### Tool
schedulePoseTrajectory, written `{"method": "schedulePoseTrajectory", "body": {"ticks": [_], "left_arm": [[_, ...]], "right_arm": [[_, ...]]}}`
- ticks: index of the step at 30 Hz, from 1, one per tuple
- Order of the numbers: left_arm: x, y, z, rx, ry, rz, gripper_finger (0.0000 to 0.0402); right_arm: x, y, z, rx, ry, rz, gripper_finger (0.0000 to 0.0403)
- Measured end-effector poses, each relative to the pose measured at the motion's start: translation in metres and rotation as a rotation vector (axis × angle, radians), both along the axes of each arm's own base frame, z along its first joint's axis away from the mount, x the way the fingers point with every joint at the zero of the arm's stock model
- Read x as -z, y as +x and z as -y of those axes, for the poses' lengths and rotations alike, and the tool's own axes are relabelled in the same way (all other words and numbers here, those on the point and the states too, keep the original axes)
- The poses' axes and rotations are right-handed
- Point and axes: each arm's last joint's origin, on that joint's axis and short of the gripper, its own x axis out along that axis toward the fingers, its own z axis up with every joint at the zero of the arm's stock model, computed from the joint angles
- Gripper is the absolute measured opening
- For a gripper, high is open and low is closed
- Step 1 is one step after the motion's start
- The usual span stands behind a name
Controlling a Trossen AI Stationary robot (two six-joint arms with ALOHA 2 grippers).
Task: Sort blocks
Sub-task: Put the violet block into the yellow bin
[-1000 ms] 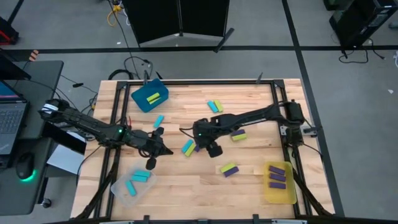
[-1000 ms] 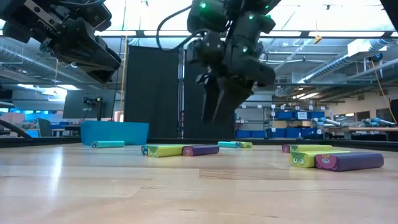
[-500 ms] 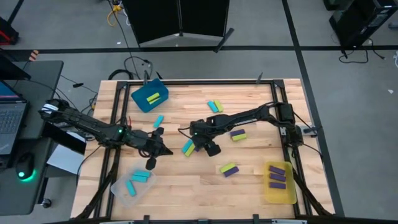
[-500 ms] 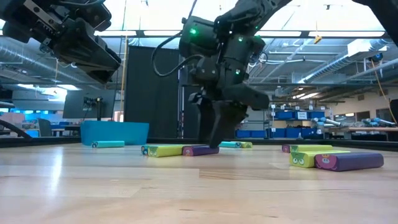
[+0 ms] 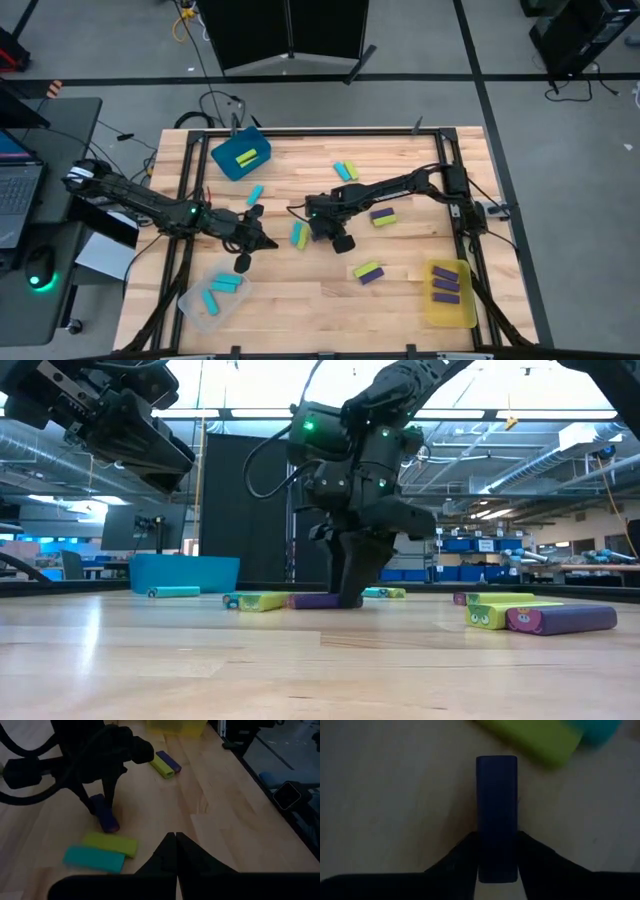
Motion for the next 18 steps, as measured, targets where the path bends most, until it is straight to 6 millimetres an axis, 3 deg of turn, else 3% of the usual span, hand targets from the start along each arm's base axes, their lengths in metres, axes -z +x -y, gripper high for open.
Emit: {"method": "schedulePoseTrajectory", "body": {"ticks": [4,9,18], "left_arm": [[-0.001,0.0,0.0,-0.011,-0.023,0.004,0.0002],[-0.002,0.001,-0.001,-0.024,-0.029,0.013,0.0002],[-0.002,0.003,-0.008,-0.082,-0.021,0.019,0.0002]], "right_arm": [[-0.01,-0.006,-0.002,0.033,0.005,-0.015,0.0111],[-0.041,-0.018,-0.017,0.07,0.024,-0.014,0.0111],[-0.105,-0.068,-0.085,0.188,0.074,-0.077,0.0111]]}}
